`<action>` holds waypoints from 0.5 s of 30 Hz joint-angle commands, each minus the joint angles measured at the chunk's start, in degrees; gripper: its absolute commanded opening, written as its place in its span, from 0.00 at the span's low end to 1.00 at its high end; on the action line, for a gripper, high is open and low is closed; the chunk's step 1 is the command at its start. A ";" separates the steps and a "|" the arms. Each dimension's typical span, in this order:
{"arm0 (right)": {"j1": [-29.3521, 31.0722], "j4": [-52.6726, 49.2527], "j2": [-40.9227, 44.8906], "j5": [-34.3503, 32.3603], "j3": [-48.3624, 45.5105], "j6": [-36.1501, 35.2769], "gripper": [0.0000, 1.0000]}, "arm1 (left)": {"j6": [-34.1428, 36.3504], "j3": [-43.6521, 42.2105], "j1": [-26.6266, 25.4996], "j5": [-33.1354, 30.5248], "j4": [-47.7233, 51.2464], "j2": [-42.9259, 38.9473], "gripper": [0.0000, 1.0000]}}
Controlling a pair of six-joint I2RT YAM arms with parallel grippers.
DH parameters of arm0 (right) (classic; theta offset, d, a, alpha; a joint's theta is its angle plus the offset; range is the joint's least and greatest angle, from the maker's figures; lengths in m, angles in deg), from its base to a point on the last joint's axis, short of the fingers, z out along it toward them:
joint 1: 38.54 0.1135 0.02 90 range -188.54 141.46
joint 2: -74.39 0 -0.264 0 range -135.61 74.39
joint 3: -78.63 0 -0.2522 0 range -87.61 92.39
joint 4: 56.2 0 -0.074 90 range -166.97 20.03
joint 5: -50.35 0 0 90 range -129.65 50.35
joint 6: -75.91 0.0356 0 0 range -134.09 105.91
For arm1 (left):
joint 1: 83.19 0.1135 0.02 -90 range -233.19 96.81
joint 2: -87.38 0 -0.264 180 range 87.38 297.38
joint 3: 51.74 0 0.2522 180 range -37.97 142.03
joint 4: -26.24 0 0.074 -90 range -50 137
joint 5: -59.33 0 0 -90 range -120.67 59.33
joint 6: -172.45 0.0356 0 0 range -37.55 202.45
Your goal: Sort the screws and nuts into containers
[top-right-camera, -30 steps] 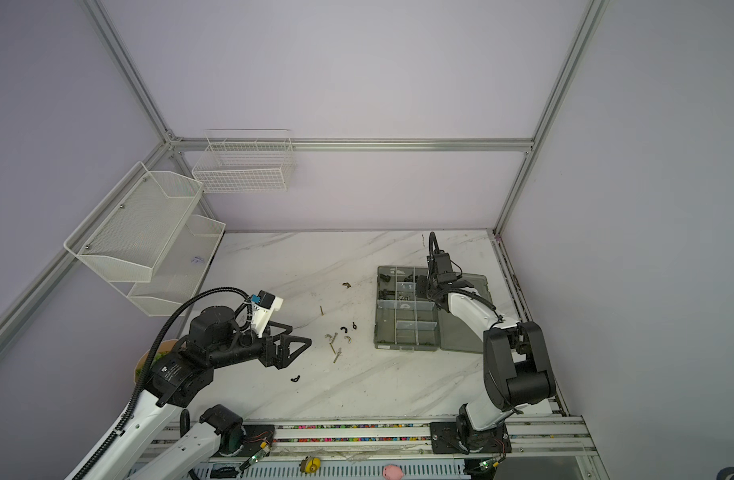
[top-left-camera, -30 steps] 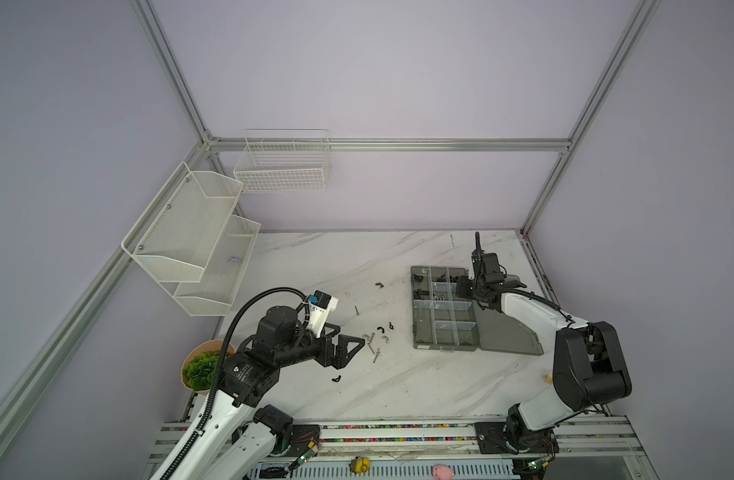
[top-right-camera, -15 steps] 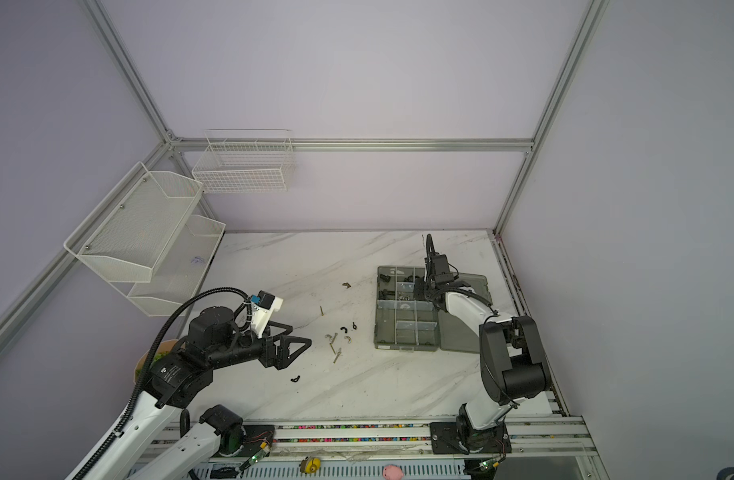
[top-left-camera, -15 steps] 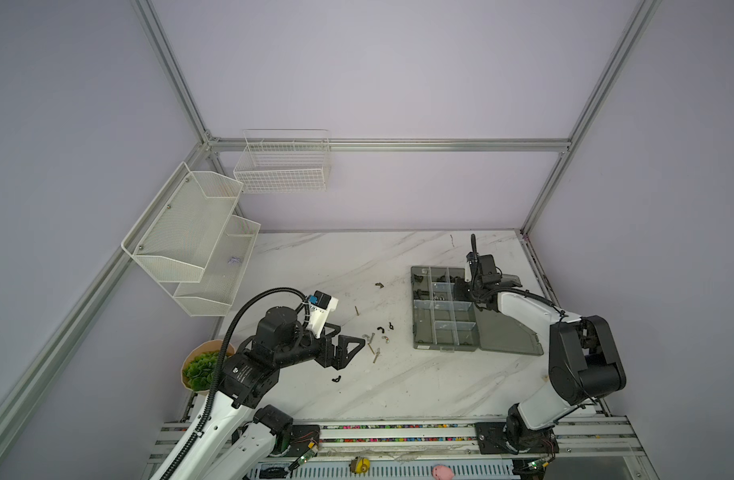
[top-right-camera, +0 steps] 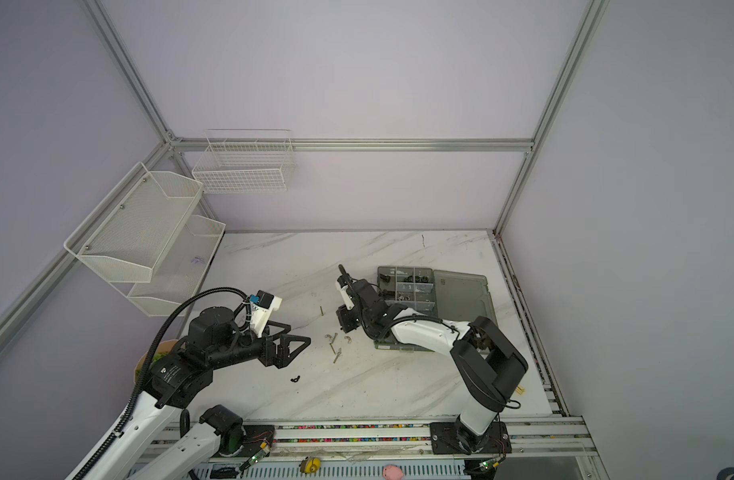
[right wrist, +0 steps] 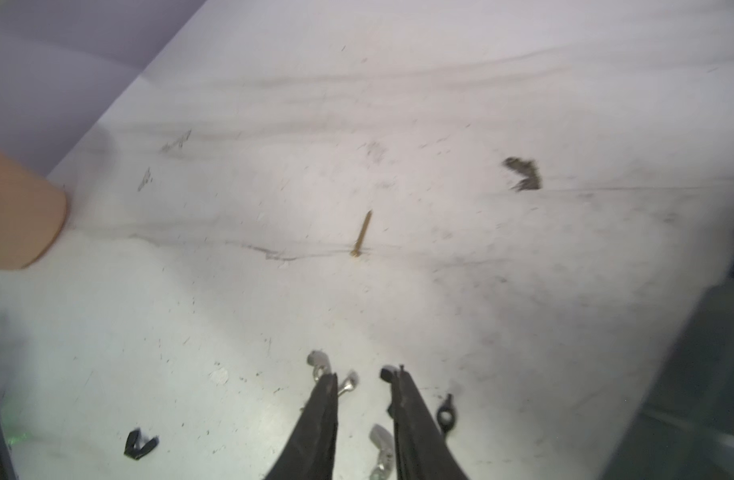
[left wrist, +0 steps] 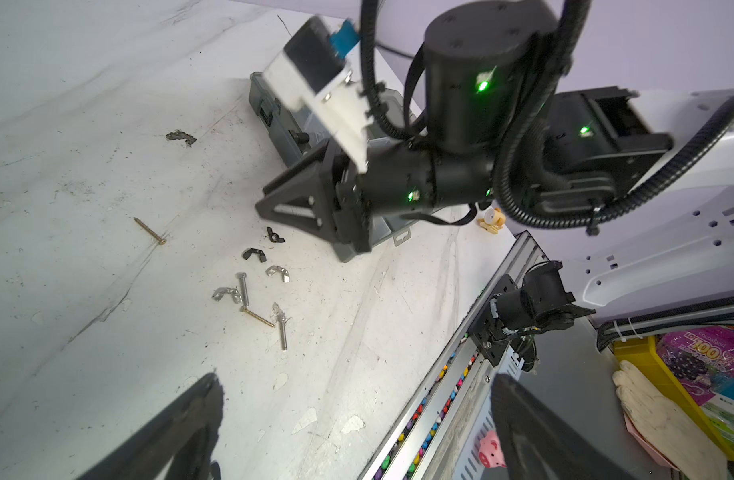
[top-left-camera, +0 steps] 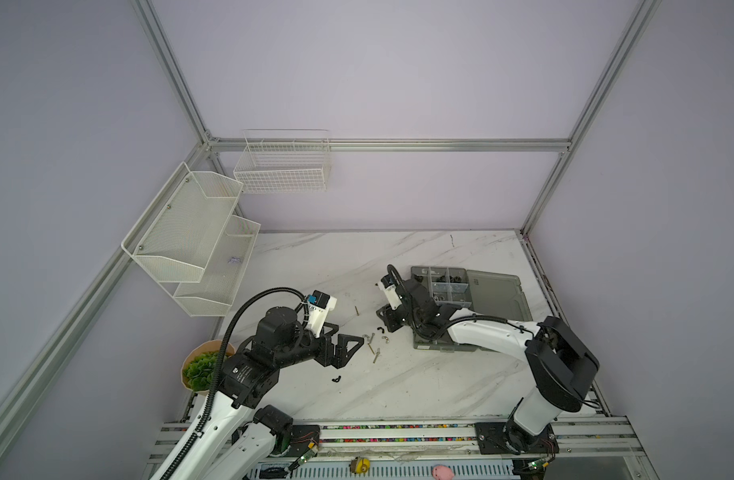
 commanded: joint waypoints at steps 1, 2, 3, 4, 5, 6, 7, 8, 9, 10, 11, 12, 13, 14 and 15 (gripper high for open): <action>2.52 1.89 -3.83 -0.80 1.82 -1.15 0.27 | 0.02 -1.77 -0.16 -0.18 -0.93 -0.62 1.00; 3.26 1.96 -4.79 -0.79 2.22 -1.48 0.27 | -0.01 -1.77 -0.14 -0.18 -0.89 -0.62 1.00; 3.61 1.92 -5.81 -0.34 2.70 -1.60 0.27 | -0.10 -1.74 -0.17 -0.18 -0.89 -0.63 1.00; 3.97 1.61 -6.66 0.01 3.17 -2.07 0.27 | -0.10 -1.80 -0.18 -0.26 -0.89 -0.71 1.00; 4.45 1.14 -7.44 -0.61 3.77 -2.32 0.27 | -0.14 -1.80 -0.17 -0.55 -0.82 -0.88 1.00; 4.88 0.36 -8.37 -1.73 4.31 -2.24 0.27 | -0.23 -1.78 -0.17 -0.85 -0.72 -0.95 1.00; 4.93 -0.30 -9.10 -2.00 4.88 -2.37 0.27 | -0.23 -1.67 -0.17 -1.13 -0.63 -1.06 1.00; 5.05 -0.56 -9.74 -1.97 5.12 -2.64 0.26 | -0.23 -1.65 -0.17 -1.23 -0.58 -1.28 1.00; 5.13 -0.41 -10.12 -2.18 5.24 -2.68 0.26 | -0.25 -1.70 -0.17 -1.23 -0.60 -1.48 1.00; 5.17 -0.46 -10.38 -2.22 5.34 -2.68 0.26 | -0.33 -1.72 -0.17 -1.32 -0.65 -1.71 0.99; 5.26 -0.61 -10.63 -2.50 5.60 -2.69 0.25 | -0.32 -1.82 -0.17 -1.53 -0.63 -1.94 1.00; 5.39 -1.09 -10.85 -2.98 5.94 -2.64 0.24 | -0.33 -1.77 -0.15 -1.60 -0.63 -2.03 1.00; 5.41 -1.75 -11.15 -3.60 6.34 -2.62 0.23 | -0.32 -1.81 -0.17 -1.58 -0.65 -2.04 1.00; 5.46 -2.61 -11.65 -4.10 6.83 -2.72 0.23 | -0.32 -1.77 -0.18 -1.50 -0.63 -2.03 1.00; 5.49 -3.37 -12.04 -4.43 7.30 -2.89 0.22 | -0.33 -1.81 -0.11 -1.39 -0.67 -1.94 0.99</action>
